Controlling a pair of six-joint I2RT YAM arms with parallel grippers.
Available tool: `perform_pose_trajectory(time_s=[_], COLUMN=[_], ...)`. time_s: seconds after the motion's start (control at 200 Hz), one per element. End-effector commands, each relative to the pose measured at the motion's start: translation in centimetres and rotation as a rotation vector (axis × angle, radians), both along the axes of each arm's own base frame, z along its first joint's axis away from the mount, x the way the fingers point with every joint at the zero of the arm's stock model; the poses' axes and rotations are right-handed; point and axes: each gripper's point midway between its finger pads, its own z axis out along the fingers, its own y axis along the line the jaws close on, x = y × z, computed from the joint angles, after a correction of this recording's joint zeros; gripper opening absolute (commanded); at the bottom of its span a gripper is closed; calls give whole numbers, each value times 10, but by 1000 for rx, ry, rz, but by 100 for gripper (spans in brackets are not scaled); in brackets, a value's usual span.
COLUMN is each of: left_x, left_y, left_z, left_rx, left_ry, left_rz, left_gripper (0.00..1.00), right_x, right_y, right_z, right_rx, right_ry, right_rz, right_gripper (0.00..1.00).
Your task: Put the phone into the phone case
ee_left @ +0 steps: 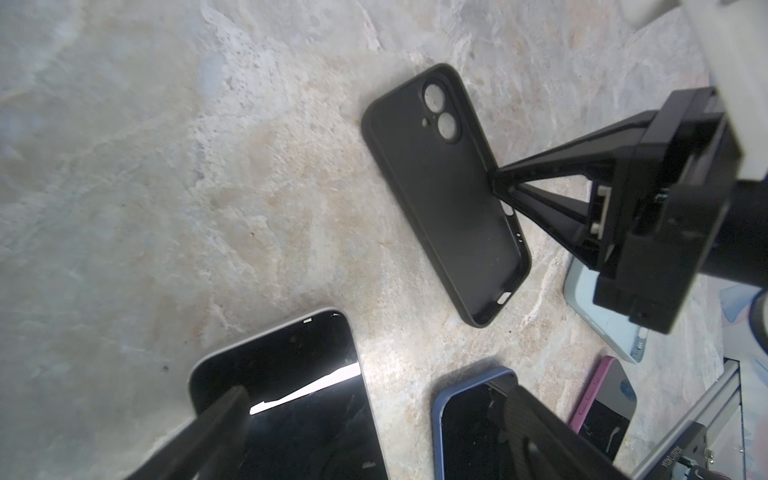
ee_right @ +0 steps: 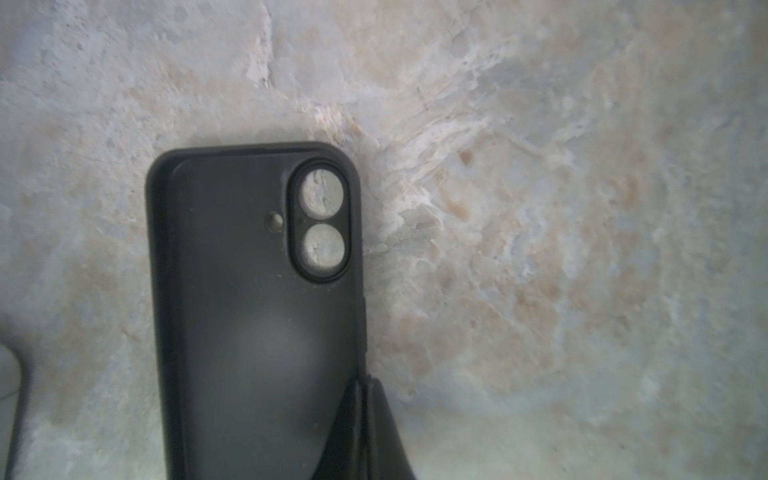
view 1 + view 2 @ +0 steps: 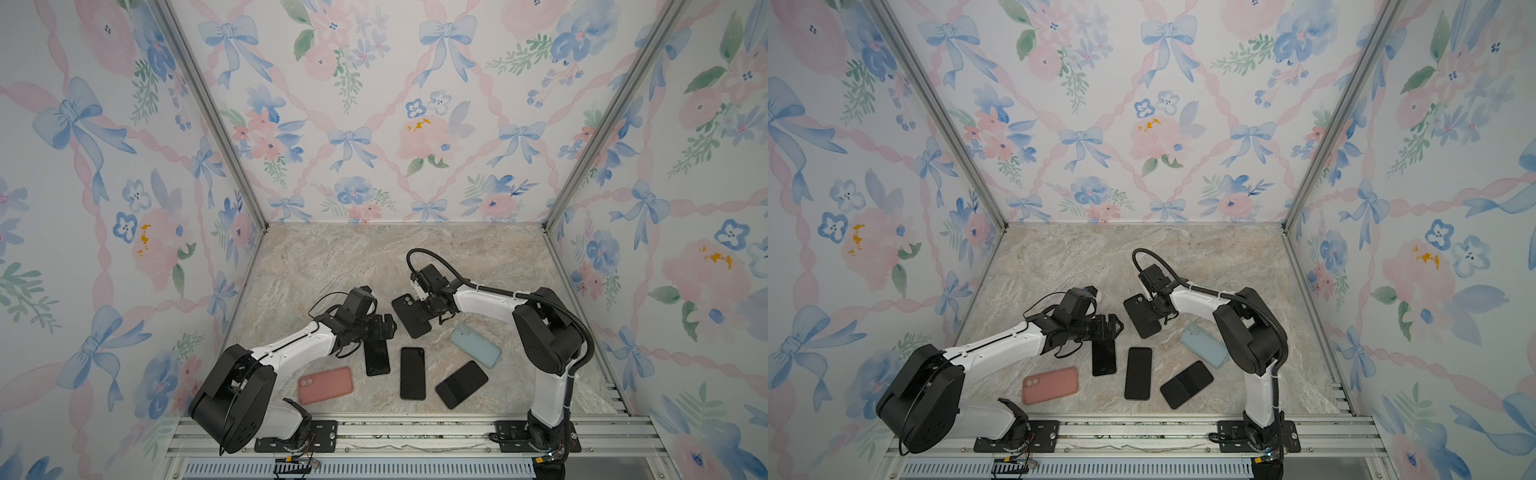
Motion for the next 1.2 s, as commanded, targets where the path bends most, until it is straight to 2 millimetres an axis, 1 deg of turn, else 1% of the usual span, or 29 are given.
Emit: perform_pose_trajectory(time_s=[0.0,0.155,0.285,0.52,0.705,0.795,0.94,1.07,1.105,1.195], left_x=[4,3,5,7,3,1,-1,-4,-4,-6], left_y=[-4,-3,-4,-2,2,6,9,7,6,6], left_z=[5,6,7,12,12,13,11,8,8,10], left_rx=[-18,-24,-28,-49,-74,-72,-70,-77,-81,-89], left_ry=[-9,-10,-13,-16,-3,-11,-8,7,10,9], left_rz=[-8,-3,-7,-8,-5,4,9,-6,-7,-8], left_gripper=[97,97,97,98,98,98,98,98,98,97], right_x=[6,11,20,42,60,65,67,67,65,63], right_y=[5,14,13,16,14,15,14,15,16,15], right_z=[5,3,3,10,9,9,8,8,7,13], right_rx=[11,29,17,43,65,62,61,65,64,57], right_ry=[-1,11,4,-33,-65,-70,-79,-75,-71,-72], right_rz=[-49,-95,-145,-206,-255,-265,-280,-281,-277,-273], right_gripper=[6,3,0,0,0,0,0,7,10,22])
